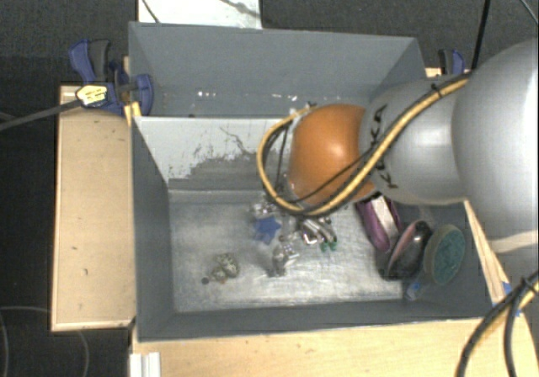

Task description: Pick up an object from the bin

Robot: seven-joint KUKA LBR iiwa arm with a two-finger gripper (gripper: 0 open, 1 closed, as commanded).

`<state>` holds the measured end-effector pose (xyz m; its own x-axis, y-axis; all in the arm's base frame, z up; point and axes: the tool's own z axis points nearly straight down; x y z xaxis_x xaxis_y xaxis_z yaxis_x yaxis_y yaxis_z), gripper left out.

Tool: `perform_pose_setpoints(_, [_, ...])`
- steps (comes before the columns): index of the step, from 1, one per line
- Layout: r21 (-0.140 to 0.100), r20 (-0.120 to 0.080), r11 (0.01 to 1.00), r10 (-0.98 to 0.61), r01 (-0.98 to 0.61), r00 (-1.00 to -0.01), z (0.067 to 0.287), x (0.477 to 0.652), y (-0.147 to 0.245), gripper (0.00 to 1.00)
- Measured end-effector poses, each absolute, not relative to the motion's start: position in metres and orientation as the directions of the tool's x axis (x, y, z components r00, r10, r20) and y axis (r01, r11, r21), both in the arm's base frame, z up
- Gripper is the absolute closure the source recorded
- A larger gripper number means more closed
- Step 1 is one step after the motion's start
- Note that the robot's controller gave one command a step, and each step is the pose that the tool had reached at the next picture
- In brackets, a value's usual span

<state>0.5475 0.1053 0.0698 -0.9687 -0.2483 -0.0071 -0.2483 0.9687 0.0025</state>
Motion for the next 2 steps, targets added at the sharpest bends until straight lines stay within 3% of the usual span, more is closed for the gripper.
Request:
perform_pose_setpoints(1, [0.003, -0.012, 0.969, -0.246, -0.247, -0.969, 0.075, 0.550, 0.108, 1.00])
perform_pose_setpoints(2, [-0.004, -0.008, 0.750, -0.662, -0.662, -0.750, 0.221, 0.558, 0.101, 1.00])
